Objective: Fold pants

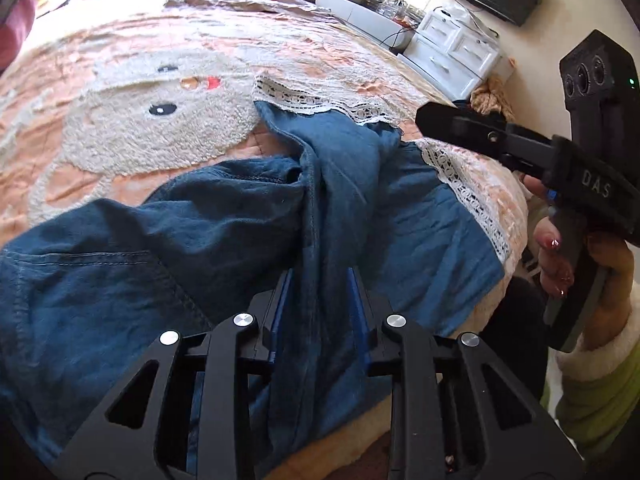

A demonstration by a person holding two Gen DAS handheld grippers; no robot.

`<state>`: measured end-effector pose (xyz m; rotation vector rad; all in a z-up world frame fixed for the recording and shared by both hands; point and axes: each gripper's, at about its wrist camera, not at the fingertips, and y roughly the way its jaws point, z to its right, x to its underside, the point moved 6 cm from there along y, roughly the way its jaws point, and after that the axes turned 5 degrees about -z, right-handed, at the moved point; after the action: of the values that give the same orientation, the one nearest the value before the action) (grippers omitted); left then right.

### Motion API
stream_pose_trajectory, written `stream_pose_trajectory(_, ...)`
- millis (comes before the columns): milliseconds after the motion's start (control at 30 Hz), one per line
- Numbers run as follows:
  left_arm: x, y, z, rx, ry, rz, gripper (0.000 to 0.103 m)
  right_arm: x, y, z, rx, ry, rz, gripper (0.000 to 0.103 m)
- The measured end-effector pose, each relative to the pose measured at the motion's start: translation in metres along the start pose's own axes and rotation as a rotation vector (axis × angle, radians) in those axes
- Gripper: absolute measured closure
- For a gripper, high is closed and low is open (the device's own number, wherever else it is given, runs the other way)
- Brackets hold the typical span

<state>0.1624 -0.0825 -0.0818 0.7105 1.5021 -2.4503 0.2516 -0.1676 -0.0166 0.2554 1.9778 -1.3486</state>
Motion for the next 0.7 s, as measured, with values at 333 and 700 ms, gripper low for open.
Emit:
stream_pose_trajectory(333, -0.001, 0.005, 0.004, 0.075, 0.007, 0.057, 0.099, -0.050, 0.079, -0.016, 0.065, -0.075, -0.121, 0.028)
stream_pose_trajectory(700, 0.005, 0.003, 0.024, 0.127, 0.077, 0.075, 0.099, -0.071, 0.180, 0.013, 0.294, -0.007, -0.309, 0.071)
